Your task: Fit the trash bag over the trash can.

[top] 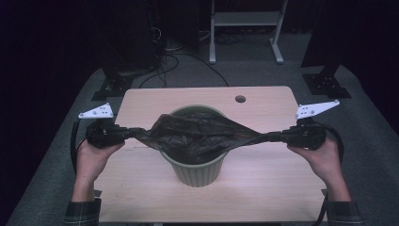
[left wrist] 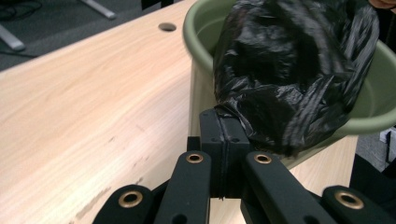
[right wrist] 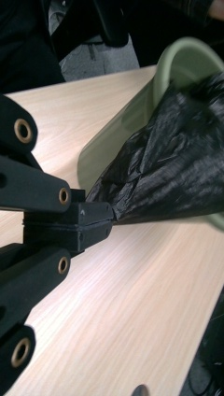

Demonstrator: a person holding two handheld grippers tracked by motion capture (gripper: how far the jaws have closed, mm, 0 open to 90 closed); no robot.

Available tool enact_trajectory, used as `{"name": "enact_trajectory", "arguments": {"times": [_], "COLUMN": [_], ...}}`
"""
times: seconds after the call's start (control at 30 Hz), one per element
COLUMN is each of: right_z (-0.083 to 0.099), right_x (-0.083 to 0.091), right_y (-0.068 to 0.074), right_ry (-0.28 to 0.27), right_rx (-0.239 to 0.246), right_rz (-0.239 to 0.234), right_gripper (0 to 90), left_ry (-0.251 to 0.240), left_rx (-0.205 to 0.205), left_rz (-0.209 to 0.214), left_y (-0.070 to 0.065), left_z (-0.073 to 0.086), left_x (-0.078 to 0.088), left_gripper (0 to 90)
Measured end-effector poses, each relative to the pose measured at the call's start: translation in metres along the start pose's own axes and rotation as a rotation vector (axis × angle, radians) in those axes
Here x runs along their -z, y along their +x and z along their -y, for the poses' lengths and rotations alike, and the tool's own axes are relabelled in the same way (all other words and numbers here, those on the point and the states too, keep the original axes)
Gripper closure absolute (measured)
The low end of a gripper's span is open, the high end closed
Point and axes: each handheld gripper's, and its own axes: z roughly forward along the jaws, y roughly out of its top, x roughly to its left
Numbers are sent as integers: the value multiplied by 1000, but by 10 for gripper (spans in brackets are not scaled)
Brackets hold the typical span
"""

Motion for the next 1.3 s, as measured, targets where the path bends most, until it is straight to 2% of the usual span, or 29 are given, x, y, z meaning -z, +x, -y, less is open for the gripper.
{"name": "enact_trajectory", "arguments": {"times": [0.23,0.3,0.37,0.4,0.7,0.77,0.93,1.03,1.17,1.3], "right_z": [10,10,9,7,-21,-26,-41,-50,-59,-62], "right_x": [-4,-2,1,4,20,23,24,14,-5,-20], "right_y": [-8,-9,-8,-7,10,14,16,11,7,4], "right_ry": [18,11,-16,-37,-152,-179,-210,-201,-164,-135], "right_rx": [-23,-24,-28,-21,57,71,95,92,95,97], "right_rz": [23,16,10,3,-8,-14,6,4,0,0], "right_gripper": [897,884,815,750,603,575,582,594,604,608], "left_ry": [9,-10,-24,-29,-26,-28,-30,-40,-67,-99], "left_rx": [15,17,14,14,-7,-7,-9,-16,-23,-39], "left_rz": [-5,8,25,30,40,39,41,32,18,25], "left_y": [2,2,0,0,-5,-5,-6,-8,-12,-19], "left_z": [12,13,14,13,10,10,9,8,4,-5], "left_x": [1,1,2,2,0,0,1,4,12,24], "left_gripper": [899,898,861,846,828,826,800,729,567,444]}}
